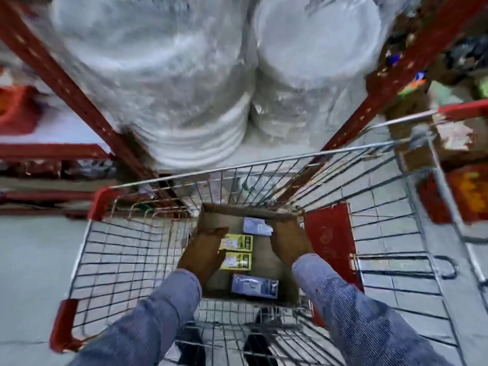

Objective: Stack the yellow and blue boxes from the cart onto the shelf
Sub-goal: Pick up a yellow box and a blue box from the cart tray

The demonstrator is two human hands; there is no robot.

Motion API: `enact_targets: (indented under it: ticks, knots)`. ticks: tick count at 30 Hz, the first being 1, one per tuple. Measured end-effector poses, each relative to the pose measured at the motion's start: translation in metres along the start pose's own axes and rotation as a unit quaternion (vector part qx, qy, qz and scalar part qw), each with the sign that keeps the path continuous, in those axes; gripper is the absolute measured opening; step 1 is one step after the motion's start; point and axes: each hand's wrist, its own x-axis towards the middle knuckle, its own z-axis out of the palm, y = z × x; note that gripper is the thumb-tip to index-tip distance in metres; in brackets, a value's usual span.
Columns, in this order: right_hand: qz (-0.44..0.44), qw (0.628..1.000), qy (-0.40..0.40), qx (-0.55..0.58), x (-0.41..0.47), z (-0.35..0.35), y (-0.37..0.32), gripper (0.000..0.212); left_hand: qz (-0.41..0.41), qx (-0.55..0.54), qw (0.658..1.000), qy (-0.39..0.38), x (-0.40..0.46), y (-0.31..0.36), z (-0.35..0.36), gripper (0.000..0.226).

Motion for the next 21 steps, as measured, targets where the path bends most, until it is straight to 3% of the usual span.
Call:
enact_targets:
  ticks: [3,6,10,12,16,18,21]
  knots:
    - [0.010,0.999,0.005,-0.047,0.024,0.044,0.012,0.035,-0.010,0.031,0.999,-0.019,0.034,-0.018,0.024,0.056]
    - [0.016,1.000,-0.001,-0.020,0.037,0.078,0.021,0.026,-0.003,0.051,0.996,-0.073,0.059,-0.035,0.047,0.057]
    - [0.009,0.998,-0.020,-0.065,0.055,0.113,0.034,0.062,0.009,0.082,0.985,-0.149,0.084,-0.045,0.057,0.061]
    - [-0.005,0.997,-0.006,-0.076,0.057,0.123,0.038,0.069,0.023,0.101,0.980,-0.167,0.092,-0.050,0.059,0.058]
    - [-0.018,0.992,0.032,-0.120,0.061,0.130,0.042,0.065,0.034,0.078,0.982,-0.167,0.099,-0.058,0.055,0.061]
    - [-0.004,0.992,0.022,-0.127,0.065,0.129,0.042,0.058,0.050,0.085,0.983,-0.156,0.096,-0.059,0.051,0.061]
    - [0.019,0.996,-0.024,-0.084,0.067,0.119,0.039,0.065,0.072,0.092,0.984,-0.137,0.087,-0.053,0.037,0.061]
